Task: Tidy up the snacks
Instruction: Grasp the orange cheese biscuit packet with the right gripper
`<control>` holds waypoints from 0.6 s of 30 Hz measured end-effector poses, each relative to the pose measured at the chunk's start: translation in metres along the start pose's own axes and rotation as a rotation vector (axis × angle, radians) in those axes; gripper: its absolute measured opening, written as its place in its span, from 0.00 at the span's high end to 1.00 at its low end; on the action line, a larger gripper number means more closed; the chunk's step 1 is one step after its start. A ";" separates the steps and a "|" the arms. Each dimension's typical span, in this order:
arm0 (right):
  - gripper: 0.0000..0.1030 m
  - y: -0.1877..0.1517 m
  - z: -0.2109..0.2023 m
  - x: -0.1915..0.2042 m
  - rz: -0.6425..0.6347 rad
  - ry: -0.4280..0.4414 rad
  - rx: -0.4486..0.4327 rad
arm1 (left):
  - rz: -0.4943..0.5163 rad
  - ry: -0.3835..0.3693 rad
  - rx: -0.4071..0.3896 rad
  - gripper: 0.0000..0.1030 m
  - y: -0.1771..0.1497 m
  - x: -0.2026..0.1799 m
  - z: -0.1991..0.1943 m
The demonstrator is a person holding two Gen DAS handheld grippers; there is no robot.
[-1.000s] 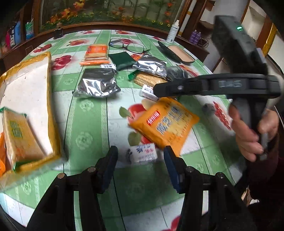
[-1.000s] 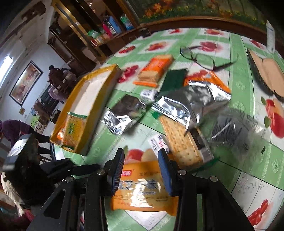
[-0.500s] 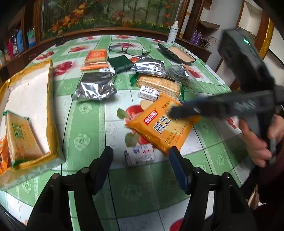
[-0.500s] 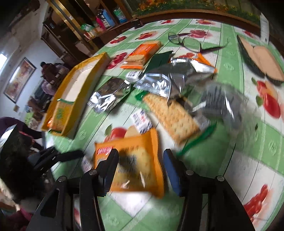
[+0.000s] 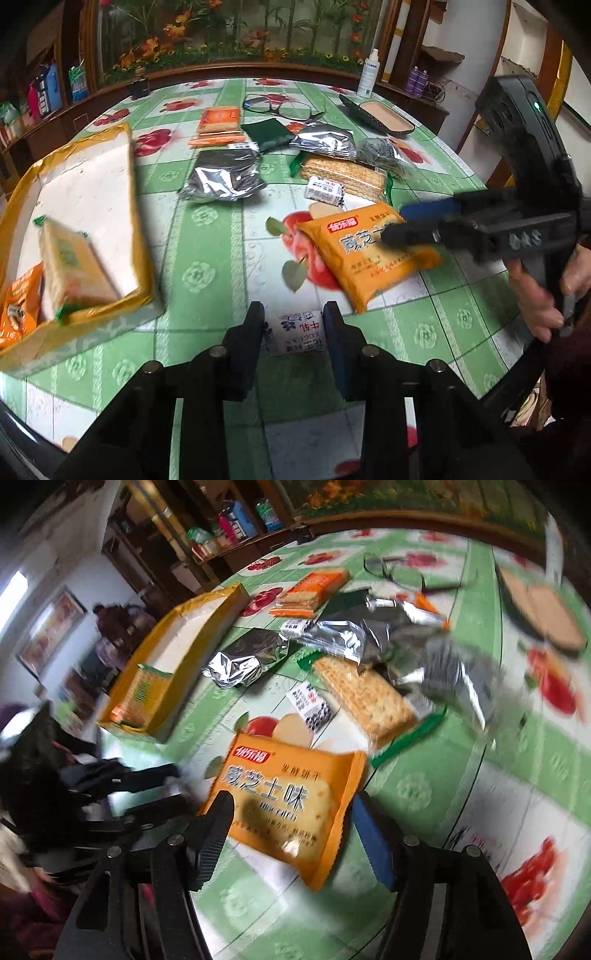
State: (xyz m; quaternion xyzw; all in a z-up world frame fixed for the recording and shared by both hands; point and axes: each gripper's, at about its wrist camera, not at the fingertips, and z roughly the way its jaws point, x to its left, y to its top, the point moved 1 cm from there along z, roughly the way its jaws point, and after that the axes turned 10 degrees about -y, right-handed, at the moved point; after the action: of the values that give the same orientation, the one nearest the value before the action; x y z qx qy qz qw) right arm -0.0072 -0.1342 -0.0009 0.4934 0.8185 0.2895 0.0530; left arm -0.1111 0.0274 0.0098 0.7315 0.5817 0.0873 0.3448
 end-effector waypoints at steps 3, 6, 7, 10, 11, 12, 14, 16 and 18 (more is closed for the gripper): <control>0.31 0.014 -0.004 0.002 -0.035 -0.026 -0.050 | -0.022 -0.008 -0.017 0.69 -0.002 0.006 -0.007; 0.31 0.026 0.008 -0.001 -0.026 0.047 -0.030 | -0.036 -0.024 -0.037 0.69 -0.002 0.009 -0.013; 0.31 0.028 0.015 -0.003 -0.022 0.056 -0.033 | -0.039 -0.028 -0.041 0.69 -0.003 0.009 -0.014; 0.30 0.026 0.024 -0.004 -0.035 0.052 -0.019 | -0.042 -0.028 -0.047 0.69 -0.004 0.010 -0.016; 0.28 0.024 0.021 -0.002 -0.045 0.061 -0.004 | -0.045 -0.029 -0.048 0.69 -0.004 0.011 -0.017; 0.28 0.021 0.019 -0.002 -0.049 0.095 0.022 | -0.050 -0.031 -0.050 0.69 -0.004 0.013 -0.019; 0.26 0.011 0.015 0.000 -0.053 0.188 0.069 | -0.052 -0.031 -0.058 0.69 -0.004 0.015 -0.022; 0.26 -0.001 0.008 0.006 -0.094 0.209 0.077 | -0.055 -0.037 -0.061 0.69 -0.003 0.016 -0.024; 0.26 -0.011 0.003 0.020 -0.170 0.179 0.072 | -0.057 -0.041 -0.063 0.69 -0.003 0.016 -0.023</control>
State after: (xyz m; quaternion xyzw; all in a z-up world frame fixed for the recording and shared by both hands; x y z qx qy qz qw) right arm -0.0247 -0.1203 -0.0056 0.3961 0.8687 0.2971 -0.0136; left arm -0.1205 0.0517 0.0211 0.7052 0.5919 0.0808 0.3819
